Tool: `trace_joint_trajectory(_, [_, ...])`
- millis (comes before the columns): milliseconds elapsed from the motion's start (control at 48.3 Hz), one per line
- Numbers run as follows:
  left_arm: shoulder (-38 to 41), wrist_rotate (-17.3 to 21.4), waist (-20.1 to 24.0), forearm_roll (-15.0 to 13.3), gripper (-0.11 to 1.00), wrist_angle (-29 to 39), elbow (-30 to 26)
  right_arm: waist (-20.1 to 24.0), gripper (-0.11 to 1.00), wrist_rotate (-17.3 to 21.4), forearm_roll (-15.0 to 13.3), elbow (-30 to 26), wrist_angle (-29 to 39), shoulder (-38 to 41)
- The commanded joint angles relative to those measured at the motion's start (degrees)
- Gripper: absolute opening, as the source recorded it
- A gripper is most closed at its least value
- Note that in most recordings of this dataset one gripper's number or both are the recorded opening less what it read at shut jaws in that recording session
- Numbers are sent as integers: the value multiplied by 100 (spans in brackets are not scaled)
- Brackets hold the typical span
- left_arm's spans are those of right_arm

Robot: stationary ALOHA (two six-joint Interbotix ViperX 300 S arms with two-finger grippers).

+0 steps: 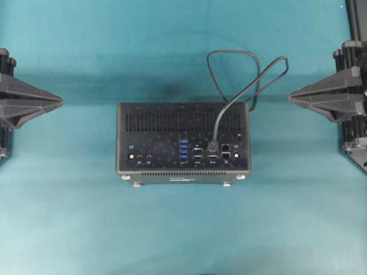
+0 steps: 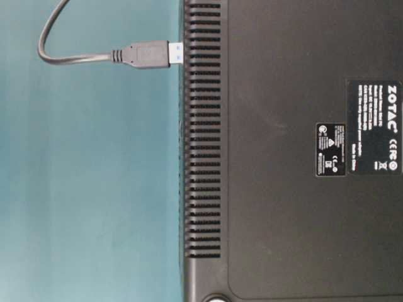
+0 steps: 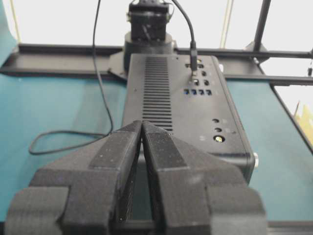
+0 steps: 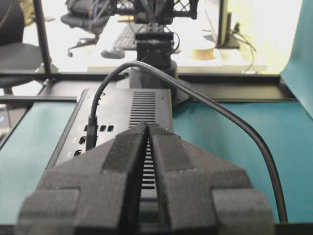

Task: Insert the USB into the PC box with both arms.

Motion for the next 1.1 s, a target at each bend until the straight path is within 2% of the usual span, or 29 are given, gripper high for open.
trace_joint_trajectory(0, [35, -44, -97, 44, 15, 88, -299, 18, 19, 44, 44, -211, -18, 18])
trace_joint_trajectory(62, [44, -53, -141, 44, 8, 325, -448, 35, 20, 123, 264, -334, 369, 9])
trace_joint_trajectory(124, [44, -44, -167, 53, 0, 650, -589, 26, 11, 264, 387, -536, 914, 9])
trace_joint_trajectory(207, [35, -44, -167, 53, 0, 1107, -773, 35, 6, 439, 387, -888, 1661, 26])
trace_joint_trajectory(352, [0, -18, -167, 53, 0, 1723, -984, 53, 5, 527, 387, -1573, 2944, 158])
trace_joint_trajectory(456, [0, -26, -167, 53, 0, 1863, -1002, 176, 5, 554, 387, -2021, 3858, 457])
trace_joint_trajectory(539, [26, -35, -176, 53, 0, 1863, -1011, 281, 5, 563, 387, -2268, 4289, 721])
trace_joint_trajectory(829, [-70, -18, -193, 53, 0, 1731, -914, 492, 8, 563, 387, -2821, 4465, 1635])
trace_joint_trajectory(1077, [-272, 44, -229, 53, 0, 1011, -659, 554, 18, 580, 378, -2909, 4491, 1890])
